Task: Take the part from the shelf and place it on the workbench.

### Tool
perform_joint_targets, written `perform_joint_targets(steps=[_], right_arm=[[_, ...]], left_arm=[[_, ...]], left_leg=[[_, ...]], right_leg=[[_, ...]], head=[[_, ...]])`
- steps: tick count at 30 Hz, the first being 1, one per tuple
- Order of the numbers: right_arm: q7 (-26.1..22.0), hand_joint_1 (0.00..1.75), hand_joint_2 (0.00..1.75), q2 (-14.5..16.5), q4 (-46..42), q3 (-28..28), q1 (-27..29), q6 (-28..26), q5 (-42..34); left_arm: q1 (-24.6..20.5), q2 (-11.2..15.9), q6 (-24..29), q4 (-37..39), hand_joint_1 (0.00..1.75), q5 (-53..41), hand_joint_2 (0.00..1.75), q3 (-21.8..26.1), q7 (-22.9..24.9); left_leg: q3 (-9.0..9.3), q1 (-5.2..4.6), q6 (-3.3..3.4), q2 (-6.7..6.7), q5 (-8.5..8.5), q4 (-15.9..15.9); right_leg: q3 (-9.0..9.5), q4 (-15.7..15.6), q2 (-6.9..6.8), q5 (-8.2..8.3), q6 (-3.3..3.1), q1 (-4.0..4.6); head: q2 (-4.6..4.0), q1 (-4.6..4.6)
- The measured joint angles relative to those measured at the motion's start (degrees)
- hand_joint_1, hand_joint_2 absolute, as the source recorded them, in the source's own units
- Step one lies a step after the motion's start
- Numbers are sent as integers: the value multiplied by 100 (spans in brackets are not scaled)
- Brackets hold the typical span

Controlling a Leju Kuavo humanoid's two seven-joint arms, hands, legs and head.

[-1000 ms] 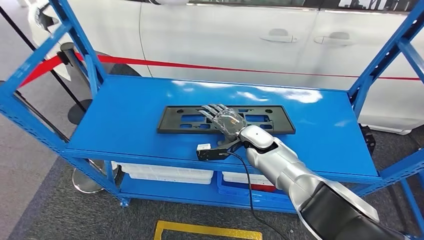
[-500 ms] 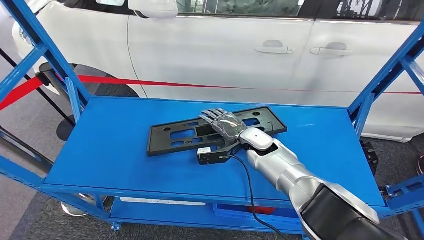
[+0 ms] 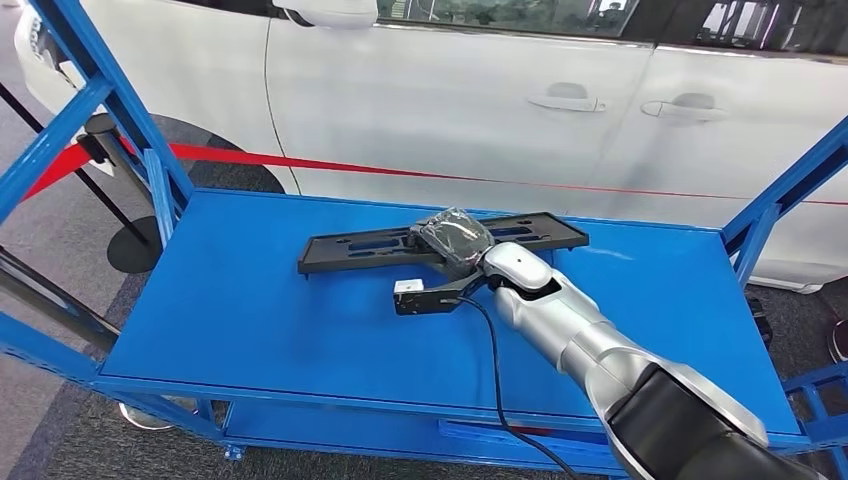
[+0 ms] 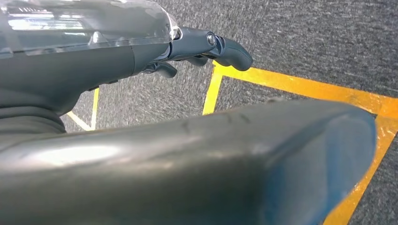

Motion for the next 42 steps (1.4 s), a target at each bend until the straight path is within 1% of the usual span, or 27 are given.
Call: perform_joint_targets(steps=[3, 4, 8, 10, 12, 14, 16, 18, 20, 23, 26, 29, 32, 35, 39, 40, 42], right_arm=[[-83, 175, 175, -79, -201, -132, 1, -273, -79], [-93, 175, 175, -101, -263, -172, 0, -322, -85], [-111, 175, 175, -153, -438, -256, 4, -424, -99], [-125, 175, 175, -185, -573, -321, 7, -609, -177], [-166, 175, 175, -241, -801, -463, -13, -800, -374], [-254, 175, 175, -315, -1103, -672, -107, -831, -750], [-361, 175, 175, -370, -1414, -946, -321, -597, -1480], [-398, 175, 175, -384, -1674, -1298, -627, -82, -2678], [-335, 175, 175, -380, -1827, -1646, -964, 463, -3890], [-161, 175, 175, -360, -1865, -1993, -1406, 1023, -5097], [-50, 175, 175, -319, -1774, -2176, -1673, 1491, -5958], [-82, 175, 175, -259, -1499, -2235, -1759, 1835, -6657], [-260, 175, 175, -245, -1226, -2216, -1710, 1975, -7146], [-305, 175, 175, -246, -1087, -2175, -1687, 1957, -7339], [-296, 175, 175, -255, -984, -2113, -1683, 1864, -7429], [-297, 175, 175, -260, -962, -2099, -1677, 1846, -7445], [-337, 175, 175, -267, -916, -2073, -1643, 1816, -7495]], left_arm=[[1, 5, 5, 0, 0, 22, 0, 26, 6], [2, 5, 6, 0, 0, 27, 0, 33, 7], [2, 5, 21, 0, 0, 32, 0, 63, 8], [3, 6, 46, 0, 0, 31, 0, 73, 6], [3, 8, 71, 0, 0, 27, 0, 73, 2], [2, 11, 105, 0, 0, 10, 0, 73, 2], [2, 14, 147, 0, 0, -3, 0, 73, 14], [2, 17, 191, 0, 0, -1, 0, 73, 26], [2, 18, 232, 0, 0, 21, 0, 74, 33], [-1, 16, 267, 0, 0, 65, 0, 79, -1], [-26, 11, 285, 0, 0, 127, 0, 98, -177], [-67, -11, 238, -1, 0, 234, 0, 164, -536], [-96, -31, 105, -2, 0, 326, 0, 261, -860], [-104, -40, 77, -2, 0, 353, 0, 313, -921], [-108, -43, 60, -2, 0, 375, 175, 385, -1052], [-111, -44, 26, -2, 0, 390, 175, 397, -1111], [-124, -46, -127, -4, 0, 432, 87, 435, -1290]], left_leg=[[2, -6, 15, 0, 11, 1], [3, -6, 19, 1, 15, 1], [8, -5, 25, 1, 28, 1], [9, -5, 21, 1, 34, 1], [8, -6, 18, 1, 38, 2], [7, -7, 18, 0, 38, 3], [5, -7, 18, 0, 38, 3], [4, -7, 18, -1, 38, 3], [4, -7, 18, -4, 38, 2], [4, -7, 17, -9, 38, 2], [4, -7, 17, -10, 37, 1], [5, -5, 16, -10, 37, 1], [5, -4, 17, -15, 38, 1], [4, -5, 17, -16, 38, 2], [4, -6, 17, -15, 37, 3], [4, -6, 17, -15, 37, 3], [5, -5, 17, -15, 37, 3]], right_leg=[[0, -1, -2, 14, 86, -8], [0, -1, -3, 18, 103, -9], [0, 6, -7, 30, 125, -8], [0, 12, -8, 34, 131, -8], [-2, 17, -7, 36, 133, -8], [-4, 20, -8, 36, 135, -8], [-6, 22, -8, 36, 135, -8], [-7, 22, -8, 35, 135, -7], [-6, 22, -12, 34, 136, -7], [-4, 22, -17, 32, 136, -5], [-4, 21, -17, 31, 136, -5], [-4, 21, -18, 31, 136, -4], [-2, 22, -24, 31, 136, -4], [-3, 21, -24, 31, 136, -5], [-4, 20, -23, 31, 136, -7], [-4, 20, -23, 30, 136, -7], [-5, 20, -24, 30, 136, -7]], head=[[0, -1], [0, -1], [0, -1], [0, -1], [0, -1], [0, -1], [0, -1], [0, -1], [0, -1], [0, -1], [0, -1], [0, 0], [0, 0], [0, -1], [0, -1], [0, -1], [0, -1]])
